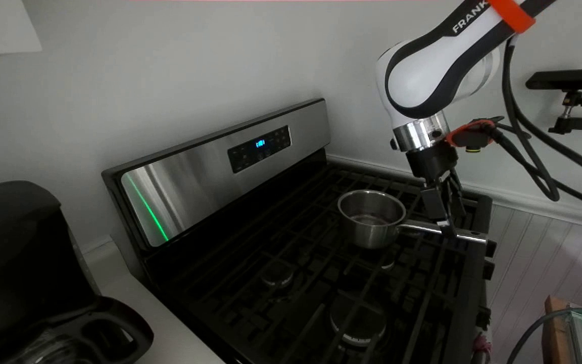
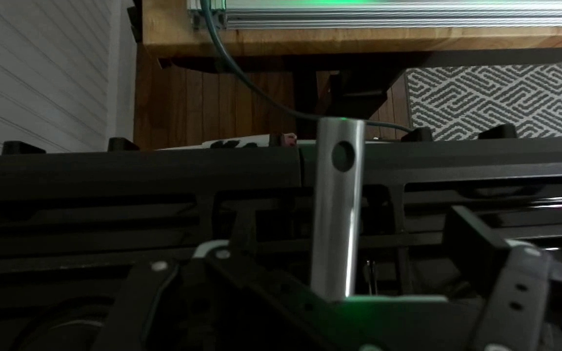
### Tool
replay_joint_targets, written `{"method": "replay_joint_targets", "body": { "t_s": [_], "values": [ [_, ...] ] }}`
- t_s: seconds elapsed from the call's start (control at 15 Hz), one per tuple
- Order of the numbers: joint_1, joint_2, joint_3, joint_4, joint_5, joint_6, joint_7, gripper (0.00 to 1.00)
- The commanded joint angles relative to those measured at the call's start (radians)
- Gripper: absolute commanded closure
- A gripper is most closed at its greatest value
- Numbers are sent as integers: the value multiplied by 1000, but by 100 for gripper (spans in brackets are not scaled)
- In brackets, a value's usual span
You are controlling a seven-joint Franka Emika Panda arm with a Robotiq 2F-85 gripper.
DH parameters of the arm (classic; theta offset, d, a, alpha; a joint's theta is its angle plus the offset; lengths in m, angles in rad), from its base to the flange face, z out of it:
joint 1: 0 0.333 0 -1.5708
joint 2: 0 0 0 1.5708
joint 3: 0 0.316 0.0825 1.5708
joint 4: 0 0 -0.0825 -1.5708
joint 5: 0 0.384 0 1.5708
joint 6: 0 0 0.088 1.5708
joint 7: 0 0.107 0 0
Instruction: Move the silver pot to the left
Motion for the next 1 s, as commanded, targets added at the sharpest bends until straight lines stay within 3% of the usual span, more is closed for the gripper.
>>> {"method": "replay_joint_targets", "body": {
  "t_s": [0.0, 0.6, 0.93],
  "values": [
    [-15, 53, 8, 32, 34, 14, -37, 32],
    [-27, 85, 9, 55, 26, 26, -29, 96],
    [-25, 85, 12, 57, 20, 25, -43, 93]
  ]
}}
